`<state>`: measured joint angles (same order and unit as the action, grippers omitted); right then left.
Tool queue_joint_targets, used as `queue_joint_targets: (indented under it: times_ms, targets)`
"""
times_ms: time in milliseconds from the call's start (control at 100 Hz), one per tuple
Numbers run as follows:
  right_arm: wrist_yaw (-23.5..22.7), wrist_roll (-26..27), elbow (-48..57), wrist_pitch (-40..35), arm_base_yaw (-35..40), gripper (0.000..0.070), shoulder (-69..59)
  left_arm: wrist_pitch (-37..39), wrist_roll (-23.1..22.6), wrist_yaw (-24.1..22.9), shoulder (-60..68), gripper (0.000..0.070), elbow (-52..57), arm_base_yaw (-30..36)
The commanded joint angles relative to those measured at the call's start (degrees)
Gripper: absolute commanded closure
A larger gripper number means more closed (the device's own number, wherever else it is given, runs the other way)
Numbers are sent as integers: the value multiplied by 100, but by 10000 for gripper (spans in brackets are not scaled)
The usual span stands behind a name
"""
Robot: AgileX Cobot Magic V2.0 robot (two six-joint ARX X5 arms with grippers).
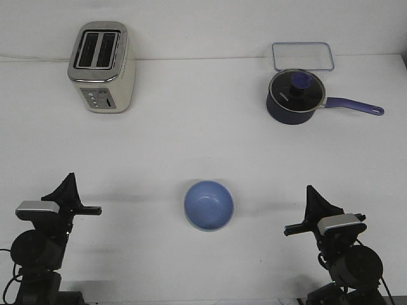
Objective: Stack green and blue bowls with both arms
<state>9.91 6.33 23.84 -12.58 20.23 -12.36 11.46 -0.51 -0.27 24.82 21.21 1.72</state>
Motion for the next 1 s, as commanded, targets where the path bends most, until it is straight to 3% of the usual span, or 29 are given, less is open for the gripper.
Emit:
queue_joint_targets:
  times_ms: [0,170,250,670,990]
  targets:
    - [7,-35,15,57,33,700,4,59,9,-17,15,685,70,0]
    - [7,-35,15,57,33,700,4,74,9,-20,-17,685,37,0]
    - [7,-35,15,57,33,700,4,-127,267,22,-168,685,-109,57]
    - [9,-35,15,57,33,700,4,-251,514,24,-2481,685,-1928,50]
    - [9,-35,15,57,33,700,4,-107,529,24,-2435,685,-2041,57]
